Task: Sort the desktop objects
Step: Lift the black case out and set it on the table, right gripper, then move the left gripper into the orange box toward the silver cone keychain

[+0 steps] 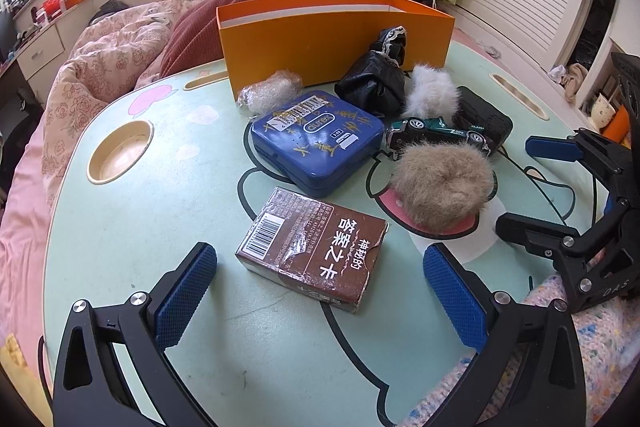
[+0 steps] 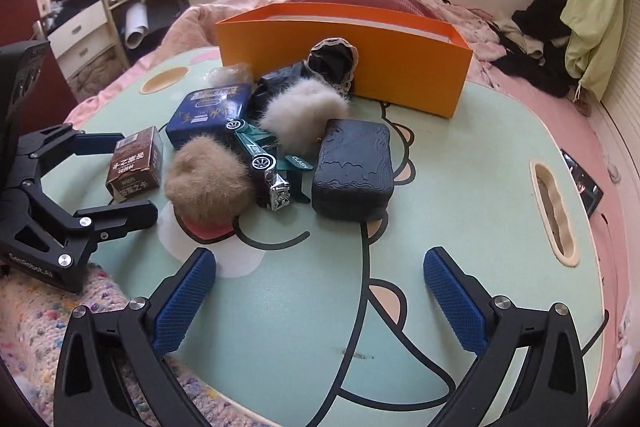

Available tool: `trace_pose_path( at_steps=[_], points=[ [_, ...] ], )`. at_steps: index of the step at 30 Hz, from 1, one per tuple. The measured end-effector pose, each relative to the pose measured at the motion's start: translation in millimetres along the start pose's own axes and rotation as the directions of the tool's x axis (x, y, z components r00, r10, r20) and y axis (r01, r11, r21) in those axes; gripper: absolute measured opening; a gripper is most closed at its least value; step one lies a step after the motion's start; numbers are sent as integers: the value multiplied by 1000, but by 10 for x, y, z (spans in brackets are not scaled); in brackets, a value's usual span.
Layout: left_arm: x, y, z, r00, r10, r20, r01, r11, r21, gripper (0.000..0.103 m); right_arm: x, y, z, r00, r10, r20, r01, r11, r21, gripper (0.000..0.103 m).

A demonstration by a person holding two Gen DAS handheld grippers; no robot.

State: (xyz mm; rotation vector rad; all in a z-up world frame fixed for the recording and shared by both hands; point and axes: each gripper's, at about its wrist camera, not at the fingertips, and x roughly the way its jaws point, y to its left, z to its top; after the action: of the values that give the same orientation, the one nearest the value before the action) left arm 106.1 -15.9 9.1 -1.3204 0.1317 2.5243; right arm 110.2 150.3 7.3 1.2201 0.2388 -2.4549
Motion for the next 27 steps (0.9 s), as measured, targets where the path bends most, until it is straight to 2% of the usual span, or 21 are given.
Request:
trace_pose_path(
  at_steps=[12, 19, 23, 27],
  points=[
    [24, 1, 31, 1000, 0, -9, 0, 1000, 1, 103, -24, 96, 17, 1000, 9, -14, -9, 1000, -14, 103],
    [13, -5, 55, 1000, 13, -20, -13, 1000, 2, 103, -33, 105, 2, 1000, 15, 7, -15, 1000, -14, 103],
    [-162, 56, 164, 998, 36, 55, -36, 999, -8, 103, -35, 105, -14, 1000, 18, 16, -18, 1000, -16, 103],
    [-390, 229, 515, 993, 3, 115, 3, 999, -52, 103, -36, 109, -23, 1000, 20, 22, -20, 1000, -17, 103]
  ],
)
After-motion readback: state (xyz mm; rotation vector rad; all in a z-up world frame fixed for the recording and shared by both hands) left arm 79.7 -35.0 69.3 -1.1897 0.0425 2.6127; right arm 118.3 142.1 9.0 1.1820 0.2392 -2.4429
